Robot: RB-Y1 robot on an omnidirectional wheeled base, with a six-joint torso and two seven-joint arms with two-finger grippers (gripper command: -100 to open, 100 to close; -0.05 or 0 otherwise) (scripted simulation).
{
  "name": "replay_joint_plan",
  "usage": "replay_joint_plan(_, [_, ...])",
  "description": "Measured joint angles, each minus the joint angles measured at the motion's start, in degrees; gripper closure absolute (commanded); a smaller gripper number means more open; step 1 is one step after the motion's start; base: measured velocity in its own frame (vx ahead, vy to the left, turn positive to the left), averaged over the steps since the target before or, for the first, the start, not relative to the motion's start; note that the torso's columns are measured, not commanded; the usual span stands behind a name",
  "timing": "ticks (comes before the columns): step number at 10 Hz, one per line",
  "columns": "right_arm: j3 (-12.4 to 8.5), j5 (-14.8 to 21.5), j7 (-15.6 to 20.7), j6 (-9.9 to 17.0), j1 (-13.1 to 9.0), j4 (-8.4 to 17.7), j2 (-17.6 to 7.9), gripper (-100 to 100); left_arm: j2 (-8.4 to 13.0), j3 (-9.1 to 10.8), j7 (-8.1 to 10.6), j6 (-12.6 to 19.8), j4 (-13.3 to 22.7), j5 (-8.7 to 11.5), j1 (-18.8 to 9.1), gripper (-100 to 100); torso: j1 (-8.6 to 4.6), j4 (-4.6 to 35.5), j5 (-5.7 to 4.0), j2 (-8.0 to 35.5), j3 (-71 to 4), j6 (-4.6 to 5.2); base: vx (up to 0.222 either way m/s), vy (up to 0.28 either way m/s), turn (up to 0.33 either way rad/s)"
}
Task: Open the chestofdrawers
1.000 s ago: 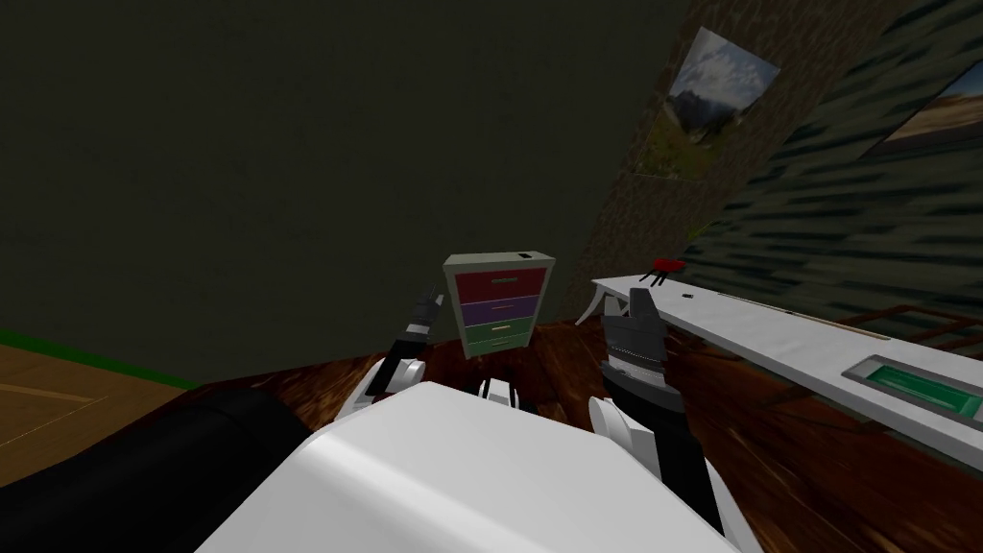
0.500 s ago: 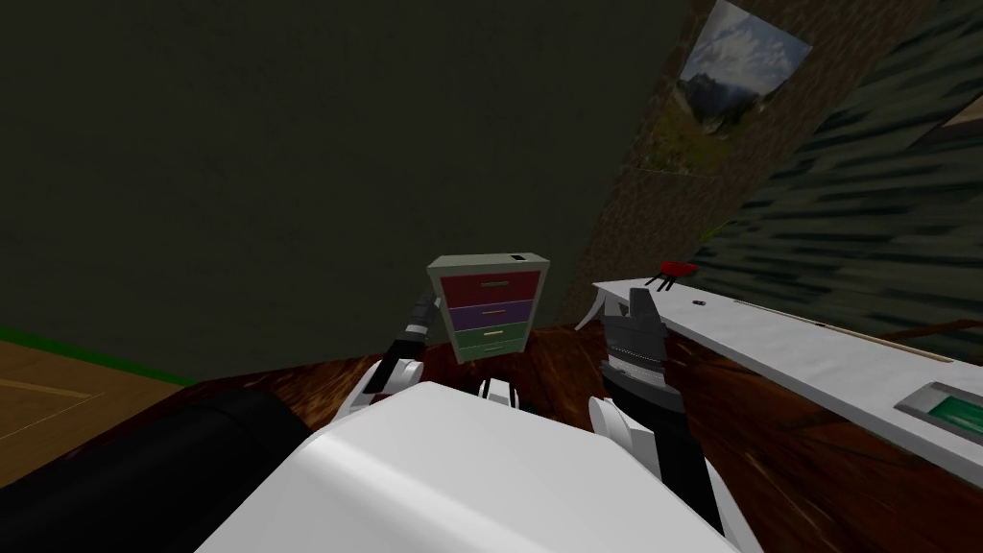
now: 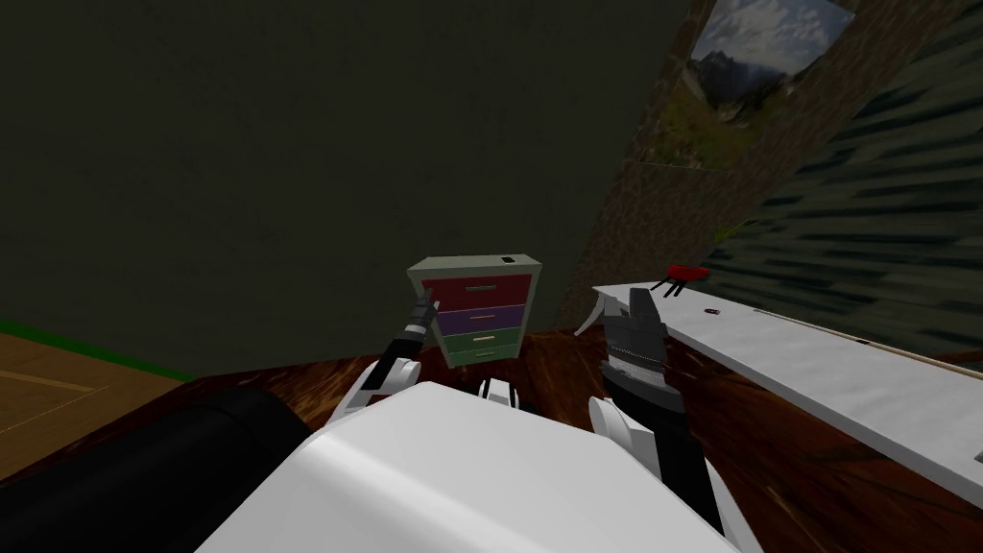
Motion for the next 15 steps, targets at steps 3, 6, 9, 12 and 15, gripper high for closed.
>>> replay_joint_plan(3, [0.0, 0.0, 0.0, 0.0, 0.0, 0.0, 0.0, 0, -0.2, 0.67, -0.14, 3.6, -0.2, 0.7, 0.4, -100, -0.17, 0.0, -0.05, 0.1, 0.0, 0.01, 0.141, -0.197, 0.052])
replay_joint_plan(6, [0.0, 0.0, 0.0, 0.0, 0.0, 0.0, 0.0, 0, -1.2, 1.54, -0.13, 7.0, -0.3, 1.7, 0.9, -100, -0.06, 0.0, -0.01, 0.0, 0.0, 0.01, 0.122, -0.18, 0.058])
replay_joint_plan(9, [0.0, 0.0, 0.0, 0.0, 0.0, 0.0, 0.0, 0, -2.8, 2.28, -0.13, 9.9, -0.4, 2.4, 1.0, -100, 0.02, 0.0, 0.01, 0.1, 0.1, 0.0, 0.068, -0.111, 0.029])
replay_joint_plan(12, [0.0, 0.0, 0.0, 0.0, 0.0, 0.0, 0.0, 0, -2.8, 2.62, 0.03, 11.1, -2.4, 2.6, 2.0, -100, 0.19, 0.0, 0.06, -0.1, -0.1, 0.0, 0.09, 0.01, -0.011])
replay_joint_plan(15, [0.0, 0.0, 0.0, 0.0, 0.0, 0.0, 0.0, 0, -2.8, 2.71, -0.02, 10.1, -1.8, 2.5, 0.9, 100, 0.01, -0.2, 0.27, 0.1, 0.2, 0.07, -0.072, -0.016, 0.019])
